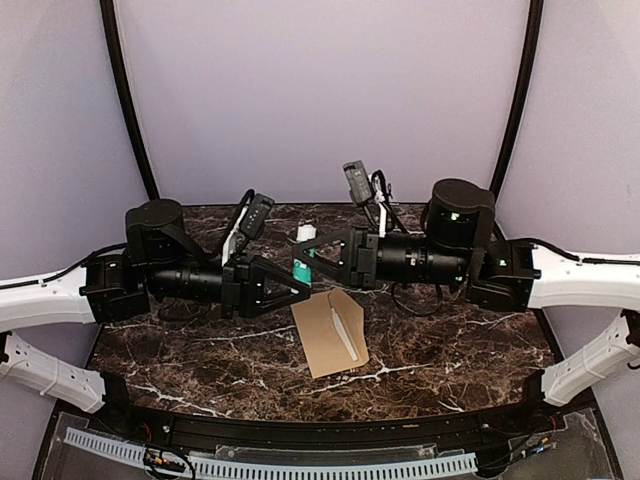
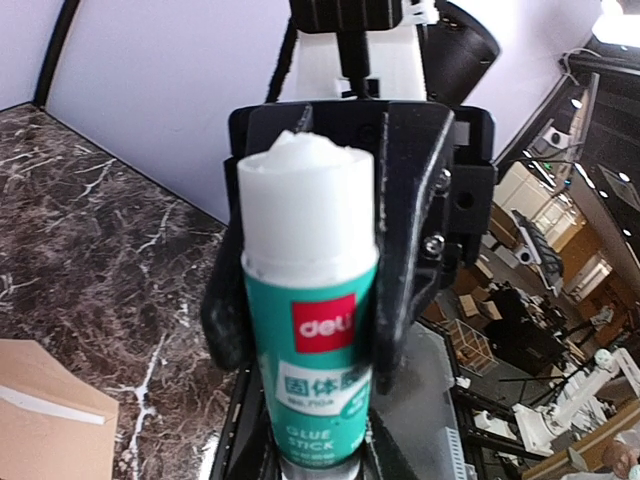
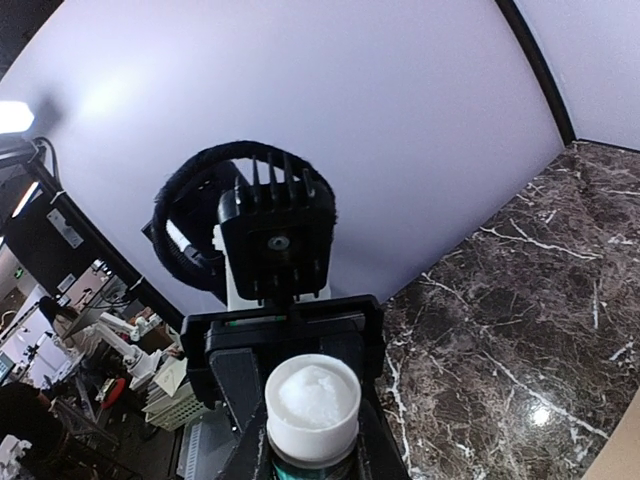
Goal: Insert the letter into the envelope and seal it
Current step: Unscrew the solid glue.
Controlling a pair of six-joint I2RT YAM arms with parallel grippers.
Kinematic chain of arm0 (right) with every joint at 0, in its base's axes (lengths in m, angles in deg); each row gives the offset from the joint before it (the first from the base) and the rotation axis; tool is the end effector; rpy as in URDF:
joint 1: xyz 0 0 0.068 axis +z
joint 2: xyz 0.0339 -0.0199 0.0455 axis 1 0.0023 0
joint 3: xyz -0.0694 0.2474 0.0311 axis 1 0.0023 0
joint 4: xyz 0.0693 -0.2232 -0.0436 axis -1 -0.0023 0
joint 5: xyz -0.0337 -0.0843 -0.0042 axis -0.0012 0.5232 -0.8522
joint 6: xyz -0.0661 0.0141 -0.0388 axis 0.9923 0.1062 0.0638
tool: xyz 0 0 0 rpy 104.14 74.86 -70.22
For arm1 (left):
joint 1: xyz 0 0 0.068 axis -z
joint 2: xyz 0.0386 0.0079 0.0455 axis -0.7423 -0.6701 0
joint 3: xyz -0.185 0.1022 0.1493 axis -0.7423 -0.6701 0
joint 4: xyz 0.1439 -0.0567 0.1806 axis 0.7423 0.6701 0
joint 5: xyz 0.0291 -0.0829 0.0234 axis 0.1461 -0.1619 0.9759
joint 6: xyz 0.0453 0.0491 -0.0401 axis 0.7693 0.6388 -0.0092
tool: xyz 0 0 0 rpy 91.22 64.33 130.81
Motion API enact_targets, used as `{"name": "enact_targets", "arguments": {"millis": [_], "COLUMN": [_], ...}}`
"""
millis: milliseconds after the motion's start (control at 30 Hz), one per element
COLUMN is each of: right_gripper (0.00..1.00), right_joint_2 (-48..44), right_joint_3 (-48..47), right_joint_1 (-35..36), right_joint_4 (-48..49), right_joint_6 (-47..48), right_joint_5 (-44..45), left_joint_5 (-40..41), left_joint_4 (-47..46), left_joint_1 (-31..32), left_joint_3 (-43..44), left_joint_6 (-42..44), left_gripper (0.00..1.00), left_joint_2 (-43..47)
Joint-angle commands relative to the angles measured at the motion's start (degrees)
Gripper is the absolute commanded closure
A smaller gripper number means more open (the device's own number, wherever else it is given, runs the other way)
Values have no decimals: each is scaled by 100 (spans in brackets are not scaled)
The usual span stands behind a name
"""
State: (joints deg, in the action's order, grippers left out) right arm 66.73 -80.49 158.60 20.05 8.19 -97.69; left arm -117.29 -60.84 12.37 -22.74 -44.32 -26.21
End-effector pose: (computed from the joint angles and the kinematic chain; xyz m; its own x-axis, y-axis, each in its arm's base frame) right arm 0.0990 0.3009 0.3694 -0.5985 0.0994 -0.7950 -0.7930 0.0679 0.6055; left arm 0.1029 -0.2471 0.3483 -0.5238 0.0093 -0.8518 0.8518 0.0055 -0.5238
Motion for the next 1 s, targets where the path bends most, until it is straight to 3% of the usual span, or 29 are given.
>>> {"name": "enact_targets", "arguments": {"millis": [0, 200, 333, 467, 667, 833, 867, 967], "right_gripper": [100, 100, 100, 100, 100, 100, 97, 75], "right_joint_2": [187, 969, 1649, 2189, 2579, 2321, 2197, 1721], "right_joint_3": [-510, -1320, -2012, -2531, -2825, -2581, -2442, -1974], "right_joint_1": [157, 406, 592, 673, 677, 679, 677, 670], "right_joint_4": [-772, -1848, -2660, -3072, -3119, -2877, -2747, -2310], "right_joint_6": [49, -241, -561, -815, -841, -737, -674, -486], "right_joint_5": [511, 1806, 2840, 3296, 3343, 3236, 3172, 2945], "left_joint_5": [1753, 2796, 4030, 4833, 4757, 4426, 4375, 3903], "left_joint_4": [986, 1561, 2024, 2215, 2054, 1764, 1693, 1568], "left_joint_1": [-96, -69, 90, 243, 290, 282, 277, 223], "left_joint_3": [347, 558, 744, 831, 772, 522, 452, 357], "left_joint_6": [452, 505, 371, 198, 37, -310, -389, -494], "left_gripper": [100, 100, 100, 100, 100, 100, 100, 100], "left_joint_2": [20, -330, -676, -902, -1056, -855, -807, -556]}}
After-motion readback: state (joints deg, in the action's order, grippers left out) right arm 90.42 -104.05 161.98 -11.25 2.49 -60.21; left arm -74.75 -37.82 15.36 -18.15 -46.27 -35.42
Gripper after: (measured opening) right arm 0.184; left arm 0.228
